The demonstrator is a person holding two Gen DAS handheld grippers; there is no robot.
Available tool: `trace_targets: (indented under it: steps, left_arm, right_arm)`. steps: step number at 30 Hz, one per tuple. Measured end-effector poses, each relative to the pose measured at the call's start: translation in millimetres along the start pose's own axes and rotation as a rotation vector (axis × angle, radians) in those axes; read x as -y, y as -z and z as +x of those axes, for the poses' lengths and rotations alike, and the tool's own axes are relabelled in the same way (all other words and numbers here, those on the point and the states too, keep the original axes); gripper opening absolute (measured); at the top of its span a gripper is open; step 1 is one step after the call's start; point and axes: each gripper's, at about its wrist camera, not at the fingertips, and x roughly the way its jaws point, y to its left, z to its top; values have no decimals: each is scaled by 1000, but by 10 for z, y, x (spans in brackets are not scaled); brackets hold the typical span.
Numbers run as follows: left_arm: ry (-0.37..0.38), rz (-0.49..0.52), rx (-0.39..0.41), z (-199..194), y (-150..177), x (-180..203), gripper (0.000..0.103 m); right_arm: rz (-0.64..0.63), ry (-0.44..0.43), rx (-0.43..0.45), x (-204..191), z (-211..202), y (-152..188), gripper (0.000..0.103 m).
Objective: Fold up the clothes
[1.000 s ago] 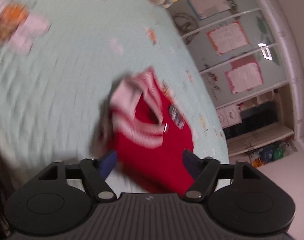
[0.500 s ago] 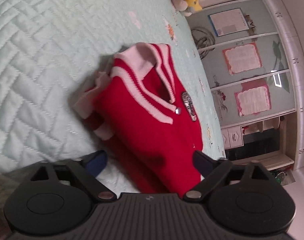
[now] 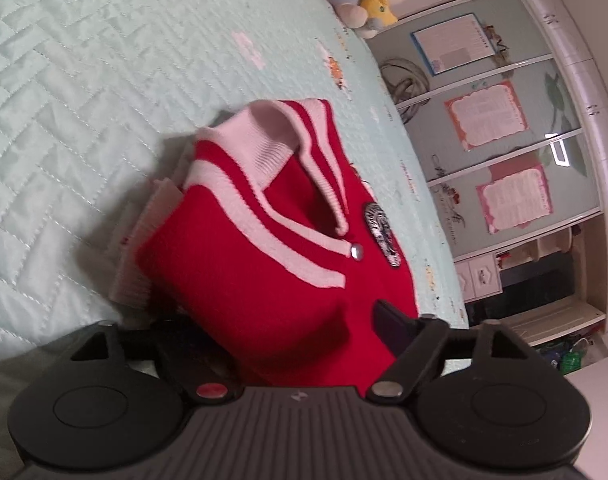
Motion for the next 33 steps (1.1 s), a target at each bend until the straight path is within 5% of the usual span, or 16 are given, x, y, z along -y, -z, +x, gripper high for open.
trace_targets:
  steps: [2, 5, 7, 12, 19, 22, 24, 27, 31, 33]
  left_arm:
    - [1, 7, -20, -15, -58, -27, 73]
    - [4, 19, -51, -37, -145, -66, 54]
    - [5, 26, -71, -52, -203, -93, 43]
    - [10, 49, -116, -109, -363, -160, 36]
    - [13, 87, -111, -380, -636, -363, 33]
    - [1, 65, -119, -370, -611, -440, 36]
    - [-8, 47, -126, -348, -579, -485, 40]
    - [-5, 33, -109, -337, -526, -486, 48]
    - [-10, 9, -81, -316, -475, -463, 48]
    - [-11, 13, -79, -307, -492, -444, 42]
  right_arm:
    - [-29, 38, -28, -75, 114, -30, 80]
    - [-43, 117, -32, -114, 150, 8, 52]
    - [-27, 128, -24, -118, 102, 78, 47]
    - [-27, 111, -35, -283, -64, 484, 37]
    - [-167, 110, -152, -668, 49, 1225, 36]
    - [-155, 117, -165, -582, 31, 1227, 40]
    - [-60, 112, -133, -411, -91, 1153, 57]
    - [18, 76, -57, -262, -216, 1018, 69]
    - [31, 49, -67, -219, -36, 924, 69]
    - [-16, 77, -95, -286, 131, 915, 57]
